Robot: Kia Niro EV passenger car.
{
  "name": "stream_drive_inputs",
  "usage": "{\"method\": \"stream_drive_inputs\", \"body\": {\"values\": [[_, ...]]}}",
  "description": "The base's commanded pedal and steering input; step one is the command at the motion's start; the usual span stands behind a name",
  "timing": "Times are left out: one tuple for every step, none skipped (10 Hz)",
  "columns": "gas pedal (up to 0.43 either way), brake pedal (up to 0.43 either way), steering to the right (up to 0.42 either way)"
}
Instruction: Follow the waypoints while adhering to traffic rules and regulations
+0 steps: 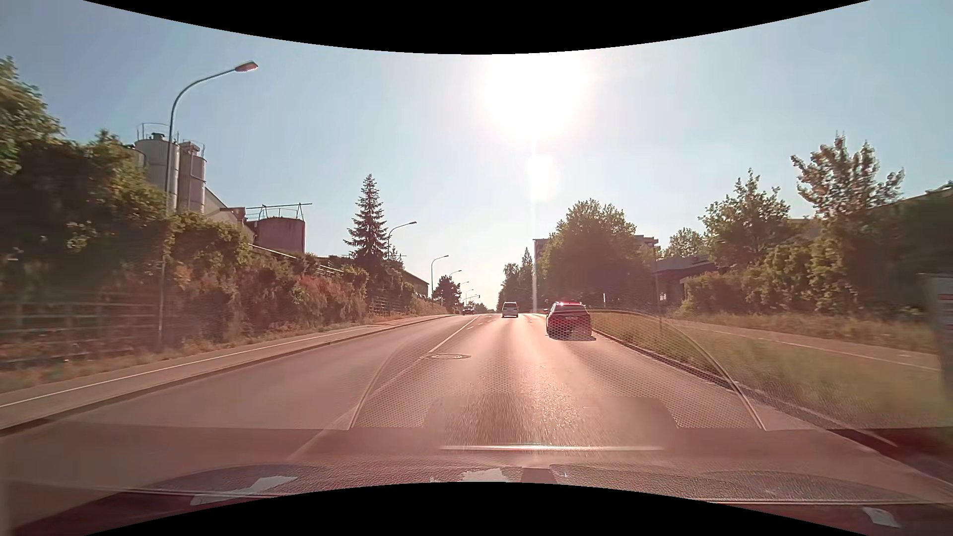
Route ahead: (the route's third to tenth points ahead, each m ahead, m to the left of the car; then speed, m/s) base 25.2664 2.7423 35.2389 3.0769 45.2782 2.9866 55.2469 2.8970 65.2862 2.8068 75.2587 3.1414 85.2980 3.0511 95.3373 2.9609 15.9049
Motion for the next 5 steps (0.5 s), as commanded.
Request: {"method": "stream_drive_inputs", "body": {"values": [[0.260, 0.006, 0.005], [0.248, 0.006, 0.006], [0.248, 0.006, 0.006], [0.228, 0.006, 0.007], [0.228, 0.006, 0.007]]}}
